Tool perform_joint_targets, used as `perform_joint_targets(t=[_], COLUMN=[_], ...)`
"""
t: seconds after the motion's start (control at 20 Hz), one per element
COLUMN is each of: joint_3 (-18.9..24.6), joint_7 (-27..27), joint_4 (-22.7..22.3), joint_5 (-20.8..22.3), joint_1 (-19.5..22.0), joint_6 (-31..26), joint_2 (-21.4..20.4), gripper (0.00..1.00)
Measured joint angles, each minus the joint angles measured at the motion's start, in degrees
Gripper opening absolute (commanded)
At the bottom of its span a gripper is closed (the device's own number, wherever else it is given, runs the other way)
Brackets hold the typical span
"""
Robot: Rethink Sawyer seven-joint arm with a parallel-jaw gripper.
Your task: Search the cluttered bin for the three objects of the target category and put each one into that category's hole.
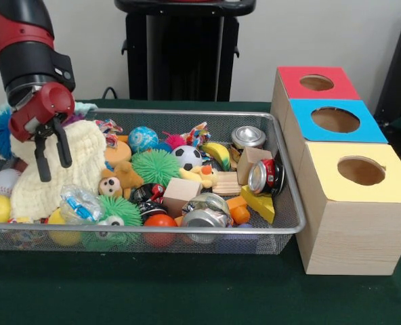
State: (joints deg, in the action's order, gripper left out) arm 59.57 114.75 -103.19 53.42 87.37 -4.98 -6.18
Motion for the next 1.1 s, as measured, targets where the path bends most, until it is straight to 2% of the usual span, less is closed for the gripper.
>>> perform_joint_targets(t=[0.55,1.1], joint_3=[0.00,-0.01], joint_7=[0.00,0.00], joint_4=[3.13,3.90], joint_5=[2.14,1.42], joint_1=[-0.05,-1.04], joint_6=[0.00,0.00], joint_2=[1.87,3.41], gripper=[1.00,1.00])
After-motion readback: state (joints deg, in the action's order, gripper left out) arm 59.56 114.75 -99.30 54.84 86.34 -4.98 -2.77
